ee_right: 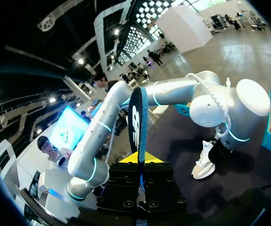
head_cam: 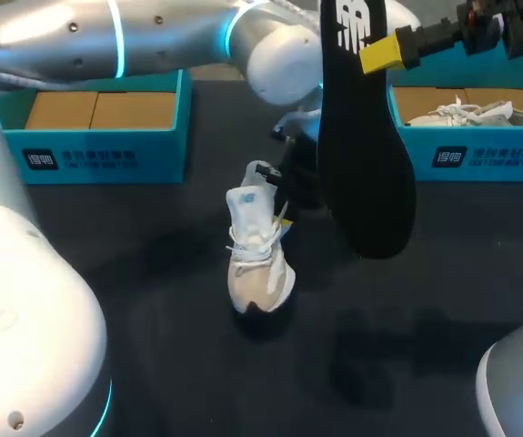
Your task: Take the shoe out of the shoebox, open the shoe tongue, remove and reinsert the insole, then place the shoe into the shoebox
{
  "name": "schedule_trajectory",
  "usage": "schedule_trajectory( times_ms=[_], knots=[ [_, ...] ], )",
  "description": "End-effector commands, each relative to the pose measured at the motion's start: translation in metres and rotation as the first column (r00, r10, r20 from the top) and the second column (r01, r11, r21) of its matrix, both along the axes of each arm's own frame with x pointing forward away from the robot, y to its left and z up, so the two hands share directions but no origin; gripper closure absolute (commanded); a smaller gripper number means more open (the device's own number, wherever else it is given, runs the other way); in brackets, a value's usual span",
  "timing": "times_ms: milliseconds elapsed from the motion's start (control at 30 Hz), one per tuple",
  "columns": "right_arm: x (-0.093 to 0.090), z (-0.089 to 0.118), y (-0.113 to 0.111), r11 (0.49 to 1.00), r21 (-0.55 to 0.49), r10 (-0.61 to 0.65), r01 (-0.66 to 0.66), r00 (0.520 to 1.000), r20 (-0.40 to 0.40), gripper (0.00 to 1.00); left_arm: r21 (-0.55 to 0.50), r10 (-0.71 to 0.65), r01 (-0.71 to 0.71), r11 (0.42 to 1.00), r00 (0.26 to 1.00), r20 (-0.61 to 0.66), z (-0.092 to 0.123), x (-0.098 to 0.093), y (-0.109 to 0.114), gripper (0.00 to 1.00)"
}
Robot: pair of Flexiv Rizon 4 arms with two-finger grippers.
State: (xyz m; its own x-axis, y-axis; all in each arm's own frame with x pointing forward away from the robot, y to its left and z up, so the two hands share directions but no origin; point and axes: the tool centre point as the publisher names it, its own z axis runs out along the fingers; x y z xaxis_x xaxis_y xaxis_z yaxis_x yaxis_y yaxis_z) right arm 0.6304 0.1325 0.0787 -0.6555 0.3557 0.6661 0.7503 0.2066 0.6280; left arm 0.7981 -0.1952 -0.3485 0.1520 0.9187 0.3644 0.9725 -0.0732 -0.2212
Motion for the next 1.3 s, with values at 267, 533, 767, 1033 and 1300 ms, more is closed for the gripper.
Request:
schedule_trajectory(
  times_ms=[267, 533, 767, 1033, 1300],
  knots=[
    [0.002, 0.001, 0.003, 1.000, -0.005, 0.001, -0.001, 1.000, -0.004, 1.00, 0.101, 0.018, -0.018, 0.995, 1.000, 0.004, -0.010, 0.011, -0.013, 1.00],
    [0.002, 0.001, 0.003, 1.000, -0.005, 0.001, -0.001, 1.000, -0.004, 1.00, 0.147, 0.046, -0.045, 0.988, 0.999, 0.002, -0.030, 0.012, -0.025, 1.00],
    [0.002, 0.001, 0.003, 1.000, -0.005, 0.001, -0.001, 1.000, -0.004, 1.00, 0.162, 0.069, -0.068, 0.985, 0.998, -0.003, -0.040, 0.011, -0.030, 1.00],
    [0.002, 0.001, 0.003, 1.000, -0.005, 0.001, -0.001, 1.000, -0.004, 1.00, 0.086, 0.096, -0.091, 0.992, 0.994, -0.050, -0.029, 0.012, -0.030, 0.00],
    [0.002, 0.001, 0.003, 1.000, -0.005, 0.001, -0.001, 1.000, -0.004, 1.00, -0.039, 0.125, -0.130, 0.991, 0.986, -0.109, -0.002, 0.015, -0.033, 0.00]
  ],
)
